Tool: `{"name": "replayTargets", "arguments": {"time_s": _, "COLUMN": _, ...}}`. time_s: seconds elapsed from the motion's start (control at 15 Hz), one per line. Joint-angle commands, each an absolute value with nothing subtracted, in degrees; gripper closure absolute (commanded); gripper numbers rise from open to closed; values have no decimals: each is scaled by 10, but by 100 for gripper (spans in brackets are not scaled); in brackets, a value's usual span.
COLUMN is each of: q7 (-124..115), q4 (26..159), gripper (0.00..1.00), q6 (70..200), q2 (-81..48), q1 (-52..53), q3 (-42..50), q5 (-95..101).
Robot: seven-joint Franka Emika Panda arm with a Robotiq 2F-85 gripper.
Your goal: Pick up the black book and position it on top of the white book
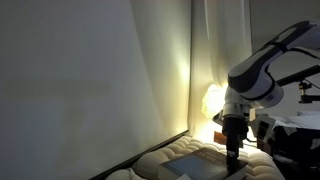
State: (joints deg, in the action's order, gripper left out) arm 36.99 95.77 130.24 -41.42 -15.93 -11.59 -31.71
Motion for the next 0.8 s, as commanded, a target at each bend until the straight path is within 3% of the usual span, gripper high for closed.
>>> {"name": "replayTargets", "arguments": {"time_s": 0.0, "q7": 385, "q4": 917, "gripper": 32, "q6": 1284, "q2": -449, "q1": -162, "q3": -121, "q5": -317}}
{"name": "replayTargets", "arguments": {"time_s": 0.33, "q7": 386, "q4": 912, "gripper": 69, "q6": 1287, "q2": -450, "q1": -169, "q3": -123, "q5": -321}}
{"name": "replayTargets", "arguments": {"time_s": 0.47, "q7": 389, "q4": 912, "gripper": 72, "q6": 1284, "q2": -447, "q1": -172, "q3": -125, "q5": -324}}
{"name": "replayTargets", "arguments": {"time_s": 0.73, "q7": 403, "q4": 933, "gripper": 90, "q6": 1294, "q2": -424, "q1": -187, "q3": -131, "q5": -338}}
